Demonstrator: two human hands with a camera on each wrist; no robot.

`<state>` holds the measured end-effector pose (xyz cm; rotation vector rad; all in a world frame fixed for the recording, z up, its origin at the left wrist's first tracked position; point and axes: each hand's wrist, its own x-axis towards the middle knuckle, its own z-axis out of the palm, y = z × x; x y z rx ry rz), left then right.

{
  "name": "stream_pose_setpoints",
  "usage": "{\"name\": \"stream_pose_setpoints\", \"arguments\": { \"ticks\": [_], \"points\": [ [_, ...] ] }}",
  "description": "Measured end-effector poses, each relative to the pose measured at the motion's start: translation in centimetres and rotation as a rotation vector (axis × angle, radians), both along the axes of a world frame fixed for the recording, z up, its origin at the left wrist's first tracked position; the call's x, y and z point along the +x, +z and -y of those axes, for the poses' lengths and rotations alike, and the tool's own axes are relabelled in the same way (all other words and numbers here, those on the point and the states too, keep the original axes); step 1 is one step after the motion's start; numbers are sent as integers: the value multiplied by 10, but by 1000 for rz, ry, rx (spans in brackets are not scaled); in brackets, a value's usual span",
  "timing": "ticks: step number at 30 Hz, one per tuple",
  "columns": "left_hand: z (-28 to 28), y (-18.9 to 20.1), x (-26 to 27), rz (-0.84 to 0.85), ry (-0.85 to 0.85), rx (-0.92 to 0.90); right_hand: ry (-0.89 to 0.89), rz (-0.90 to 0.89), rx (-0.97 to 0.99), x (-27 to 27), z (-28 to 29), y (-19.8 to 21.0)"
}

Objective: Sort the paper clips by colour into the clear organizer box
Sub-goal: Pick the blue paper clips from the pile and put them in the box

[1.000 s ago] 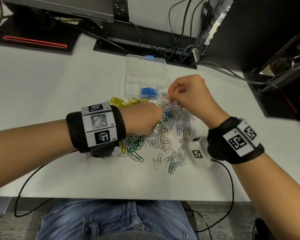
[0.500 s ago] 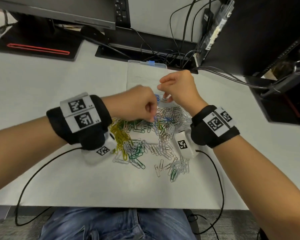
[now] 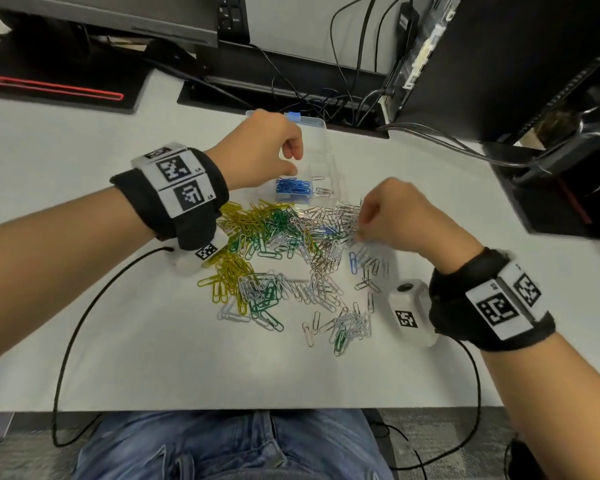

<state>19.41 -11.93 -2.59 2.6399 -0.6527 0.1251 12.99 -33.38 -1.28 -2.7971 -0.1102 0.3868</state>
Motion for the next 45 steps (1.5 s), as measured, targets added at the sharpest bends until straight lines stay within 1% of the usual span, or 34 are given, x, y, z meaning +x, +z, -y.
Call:
{"name": "stream_pose_setpoints", "arguments": {
  "ticks": [2,4,6,8,10,12,15,17,20,22,27,32,35,40,43,45],
  "points": [
    [1,4,-8,24,-41,2,26,-129,-160,-9,1,-7],
    [9,6,-19,-5,-149,42,41,-192,-220,-14,0,-11],
    [19,5,-33,-83,-268,127,48,-200,-236,-16,-3,-13],
    [27,0,-43,-139,-345,242,57,-177,-241,-15,-7,-14],
    [33,-5,-48,-161,-377,334,72,-154,-224,-12,-10,-17],
    [34,-9,-51,-175,-394,355,91,-148,-189,-10,-11,-21],
    [29,-10,-51,-211,-393,310,111,-149,-167,-6,-6,-24],
    [27,-8,-51,-218,-352,271,87,-124,-135,-3,-3,-23],
    [29,-6,-49,-176,-264,246,59,-57,-79,-1,-4,-19],
    [35,-6,-49,-159,-244,268,60,-59,-65,-2,-6,-18],
    [50,-9,-48,-230,-302,326,98,-112,-108,-1,-9,-21],
    [53,-13,-43,-293,-290,340,146,-173,-110,-2,-7,-22],
    [50,-13,-44,-332,-303,327,151,-152,-81,-2,-4,-19],
    [46,-14,-47,-347,-332,302,89,-53,60,1,4,-13],
    [45,-14,-47,-324,-328,268,39,-67,196,2,10,-12],
    [43,-11,-45,-302,-315,212,-2,-90,285,2,13,-10]
  ]
}}
